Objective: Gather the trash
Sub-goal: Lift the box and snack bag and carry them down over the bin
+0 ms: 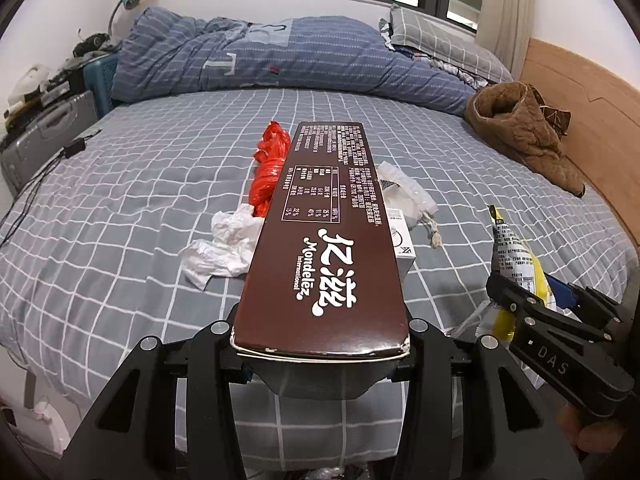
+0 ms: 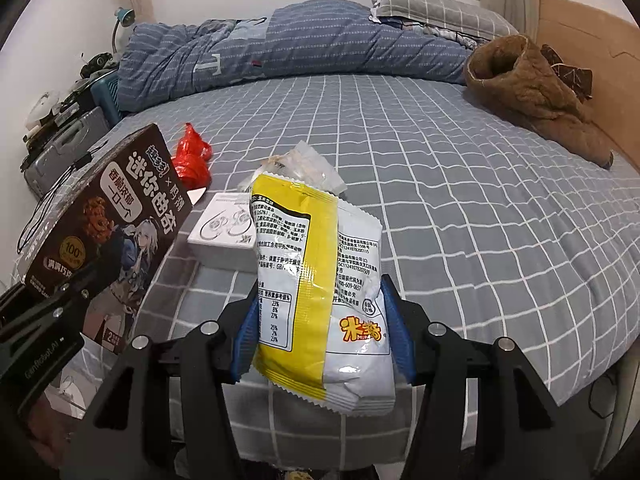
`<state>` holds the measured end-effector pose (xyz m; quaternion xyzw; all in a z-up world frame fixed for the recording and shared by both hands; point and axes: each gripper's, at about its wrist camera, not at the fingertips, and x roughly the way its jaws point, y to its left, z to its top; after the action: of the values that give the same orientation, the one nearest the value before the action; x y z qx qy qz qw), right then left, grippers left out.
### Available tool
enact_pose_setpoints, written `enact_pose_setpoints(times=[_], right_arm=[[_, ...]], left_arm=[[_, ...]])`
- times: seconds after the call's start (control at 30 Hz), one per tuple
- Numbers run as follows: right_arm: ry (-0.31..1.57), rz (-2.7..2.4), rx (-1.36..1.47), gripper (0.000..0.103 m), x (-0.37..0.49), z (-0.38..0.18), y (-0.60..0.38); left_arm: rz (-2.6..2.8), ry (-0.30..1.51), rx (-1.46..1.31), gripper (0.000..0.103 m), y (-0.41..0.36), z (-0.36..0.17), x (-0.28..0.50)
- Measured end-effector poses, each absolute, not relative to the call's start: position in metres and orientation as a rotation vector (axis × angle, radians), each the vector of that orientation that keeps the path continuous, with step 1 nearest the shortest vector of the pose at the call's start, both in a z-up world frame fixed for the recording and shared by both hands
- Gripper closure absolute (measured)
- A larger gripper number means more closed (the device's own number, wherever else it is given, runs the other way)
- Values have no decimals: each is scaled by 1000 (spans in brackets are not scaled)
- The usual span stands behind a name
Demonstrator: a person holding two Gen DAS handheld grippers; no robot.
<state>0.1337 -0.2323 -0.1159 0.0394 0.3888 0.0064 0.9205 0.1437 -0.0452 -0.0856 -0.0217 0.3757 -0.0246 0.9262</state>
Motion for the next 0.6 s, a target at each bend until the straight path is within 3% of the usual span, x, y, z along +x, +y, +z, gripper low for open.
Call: enact_pose_setpoints(times=[0.6], right_arm=[[815,26,73,52,79,-113,-221]], left_arm=[[-67,775,-58,60,-41,-75,94]])
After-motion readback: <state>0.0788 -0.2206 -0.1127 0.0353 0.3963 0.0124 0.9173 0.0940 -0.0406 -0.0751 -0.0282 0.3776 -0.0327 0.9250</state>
